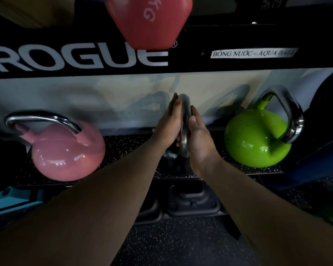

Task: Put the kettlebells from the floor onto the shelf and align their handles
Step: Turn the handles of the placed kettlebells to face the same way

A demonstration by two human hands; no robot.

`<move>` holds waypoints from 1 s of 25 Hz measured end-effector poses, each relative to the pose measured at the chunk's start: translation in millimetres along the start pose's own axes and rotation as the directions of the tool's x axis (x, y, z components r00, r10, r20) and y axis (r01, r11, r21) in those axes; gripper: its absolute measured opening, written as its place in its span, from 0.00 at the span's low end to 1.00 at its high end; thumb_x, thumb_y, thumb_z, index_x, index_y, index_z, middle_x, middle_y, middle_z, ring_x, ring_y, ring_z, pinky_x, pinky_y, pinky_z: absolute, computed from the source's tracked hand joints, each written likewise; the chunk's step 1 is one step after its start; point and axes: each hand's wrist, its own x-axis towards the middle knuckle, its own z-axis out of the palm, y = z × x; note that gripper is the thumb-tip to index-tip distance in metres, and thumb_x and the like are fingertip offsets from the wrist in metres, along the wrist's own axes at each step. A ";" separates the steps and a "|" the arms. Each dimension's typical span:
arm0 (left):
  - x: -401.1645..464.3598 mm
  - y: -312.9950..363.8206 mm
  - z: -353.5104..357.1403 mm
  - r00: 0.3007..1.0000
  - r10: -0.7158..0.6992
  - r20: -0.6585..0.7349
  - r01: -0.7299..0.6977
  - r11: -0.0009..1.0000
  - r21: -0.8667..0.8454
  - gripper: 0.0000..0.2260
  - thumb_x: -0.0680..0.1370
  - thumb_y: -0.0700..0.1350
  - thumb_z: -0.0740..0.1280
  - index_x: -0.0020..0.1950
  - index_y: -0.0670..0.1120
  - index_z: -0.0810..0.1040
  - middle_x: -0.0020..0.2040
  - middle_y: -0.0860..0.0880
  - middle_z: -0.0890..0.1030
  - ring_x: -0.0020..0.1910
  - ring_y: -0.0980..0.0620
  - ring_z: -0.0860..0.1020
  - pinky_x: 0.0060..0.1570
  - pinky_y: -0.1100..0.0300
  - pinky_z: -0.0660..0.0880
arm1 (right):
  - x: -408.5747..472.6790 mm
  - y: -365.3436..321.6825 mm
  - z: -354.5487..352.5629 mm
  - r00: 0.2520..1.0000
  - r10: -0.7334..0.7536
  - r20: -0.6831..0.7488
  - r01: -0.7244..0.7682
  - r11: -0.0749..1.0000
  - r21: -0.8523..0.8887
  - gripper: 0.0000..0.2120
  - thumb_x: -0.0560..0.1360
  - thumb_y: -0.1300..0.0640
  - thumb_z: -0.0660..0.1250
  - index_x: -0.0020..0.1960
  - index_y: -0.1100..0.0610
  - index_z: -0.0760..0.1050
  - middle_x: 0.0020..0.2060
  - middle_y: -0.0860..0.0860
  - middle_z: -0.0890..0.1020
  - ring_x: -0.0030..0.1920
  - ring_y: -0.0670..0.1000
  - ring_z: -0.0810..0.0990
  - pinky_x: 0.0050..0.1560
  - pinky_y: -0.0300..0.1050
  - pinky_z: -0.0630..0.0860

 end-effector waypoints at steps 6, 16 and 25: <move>-6.9 -3.5 5.2 0.997 -0.076 0.005 0.075 0.995 0.068 0.26 0.81 0.67 0.45 0.78 0.65 0.51 0.39 0.37 0.82 0.38 0.34 0.82 0.59 0.20 0.65 | -3.3 -2.9 -4.7 0.999 -0.011 0.037 0.010 0.999 0.041 0.20 0.84 0.51 0.51 0.75 0.42 0.63 0.47 0.56 0.83 0.40 0.51 0.77 0.40 0.47 0.75; -8.1 -3.8 10.0 0.997 -0.001 -0.075 0.001 1.000 -0.006 0.26 0.81 0.64 0.47 0.80 0.61 0.56 0.78 0.47 0.68 0.75 0.44 0.67 0.75 0.43 0.62 | -2.1 4.8 -14.1 0.998 -0.031 0.046 0.034 0.997 -0.064 0.21 0.82 0.47 0.50 0.75 0.39 0.63 0.68 0.46 0.76 0.66 0.45 0.75 0.67 0.51 0.72; -6.1 -9.5 8.4 0.999 0.005 -0.054 -0.005 1.000 0.008 0.31 0.77 0.68 0.46 0.80 0.61 0.56 0.79 0.48 0.66 0.78 0.46 0.61 0.77 0.40 0.53 | -3.8 3.1 -17.3 0.997 -0.048 0.060 0.056 0.988 -0.141 0.21 0.82 0.44 0.50 0.74 0.35 0.60 0.72 0.46 0.71 0.69 0.49 0.71 0.64 0.54 0.74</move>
